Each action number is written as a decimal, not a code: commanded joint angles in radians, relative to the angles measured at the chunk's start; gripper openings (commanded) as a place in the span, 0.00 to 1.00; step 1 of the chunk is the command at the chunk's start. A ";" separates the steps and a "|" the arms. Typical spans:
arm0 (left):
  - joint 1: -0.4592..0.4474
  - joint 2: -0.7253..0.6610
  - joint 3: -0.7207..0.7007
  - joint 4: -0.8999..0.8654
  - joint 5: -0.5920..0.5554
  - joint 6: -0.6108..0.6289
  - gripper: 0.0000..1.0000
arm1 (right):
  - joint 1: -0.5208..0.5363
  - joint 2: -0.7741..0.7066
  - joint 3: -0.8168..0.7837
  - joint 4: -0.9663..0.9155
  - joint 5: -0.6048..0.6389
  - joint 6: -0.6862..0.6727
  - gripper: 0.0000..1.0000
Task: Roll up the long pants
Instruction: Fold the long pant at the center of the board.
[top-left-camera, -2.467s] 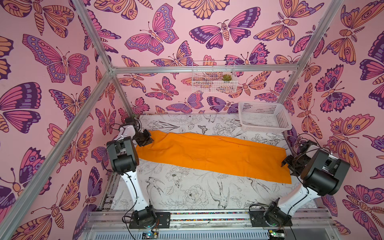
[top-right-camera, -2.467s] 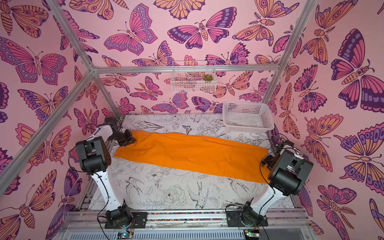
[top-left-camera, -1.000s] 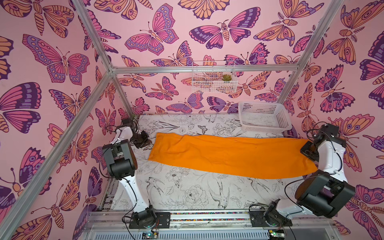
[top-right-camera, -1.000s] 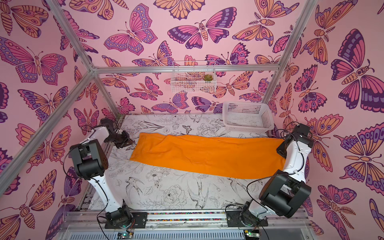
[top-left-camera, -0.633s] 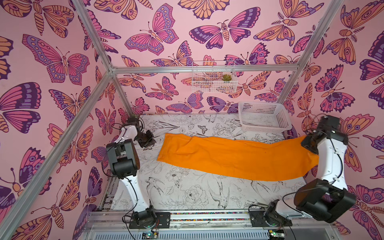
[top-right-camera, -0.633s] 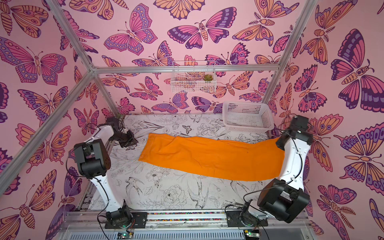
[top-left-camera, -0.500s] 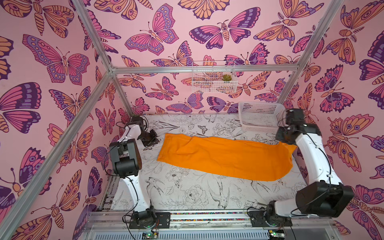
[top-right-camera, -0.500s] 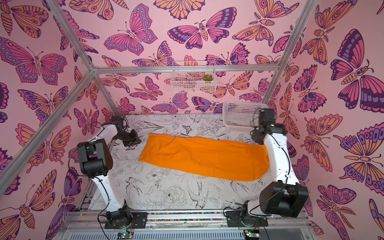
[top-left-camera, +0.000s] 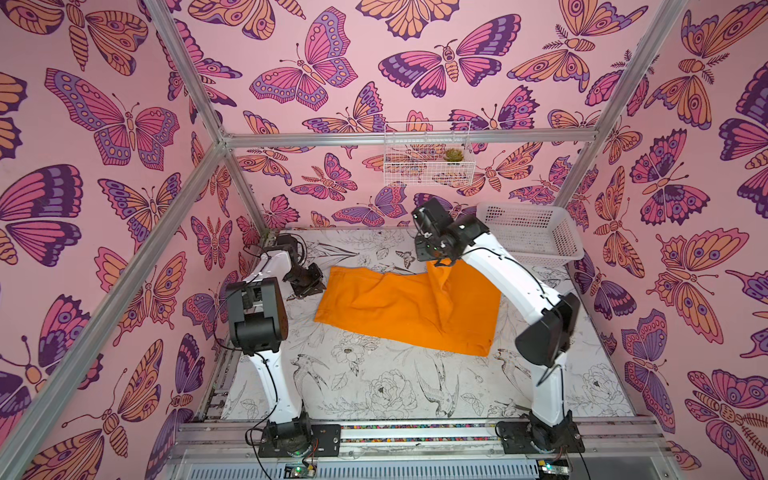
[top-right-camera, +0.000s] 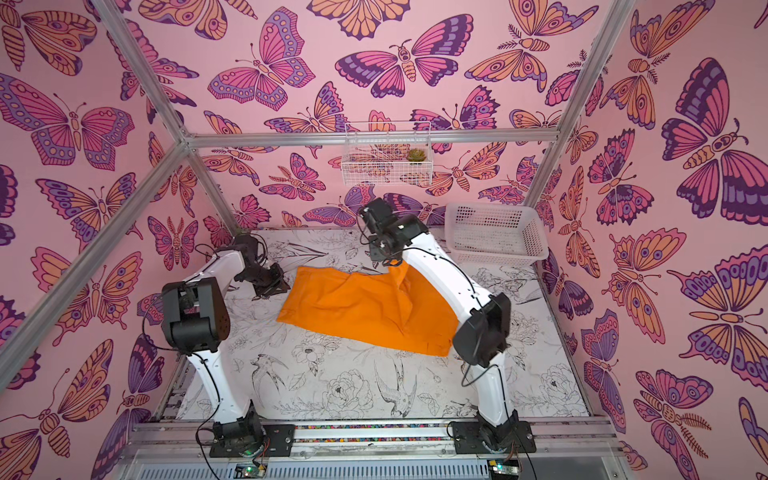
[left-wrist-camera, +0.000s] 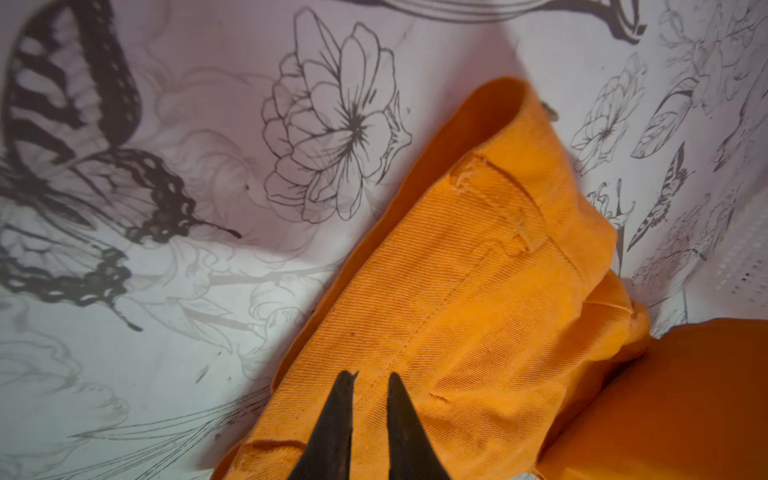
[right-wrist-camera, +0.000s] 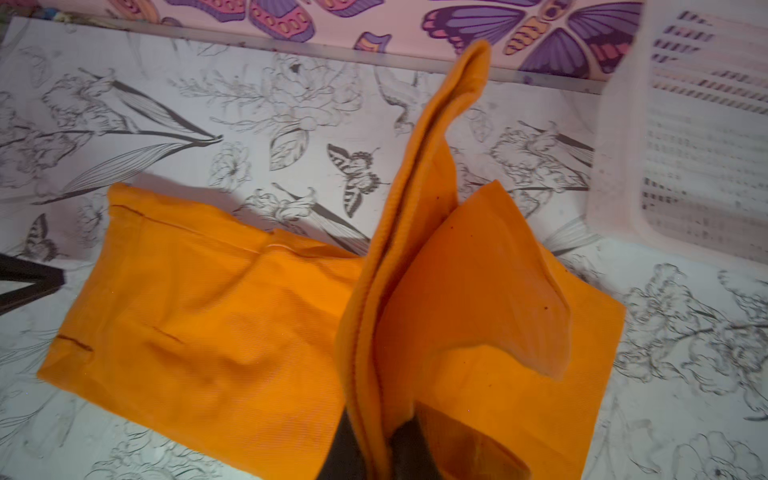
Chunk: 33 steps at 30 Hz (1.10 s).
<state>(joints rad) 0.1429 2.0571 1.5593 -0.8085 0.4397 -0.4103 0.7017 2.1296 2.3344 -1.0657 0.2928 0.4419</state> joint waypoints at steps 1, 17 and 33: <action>0.006 -0.030 -0.026 -0.005 -0.028 -0.011 0.18 | 0.063 0.167 0.266 -0.055 -0.059 -0.023 0.00; 0.021 -0.003 -0.041 0.035 -0.041 -0.042 0.18 | 0.151 0.308 0.228 0.310 -0.454 -0.009 0.00; 0.035 0.018 -0.006 0.034 -0.053 -0.032 0.19 | 0.133 -0.005 0.070 0.178 -0.443 -0.076 0.00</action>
<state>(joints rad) 0.1677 2.0575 1.5394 -0.7727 0.3988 -0.4503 0.8326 2.1311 2.3753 -0.8684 -0.1047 0.3836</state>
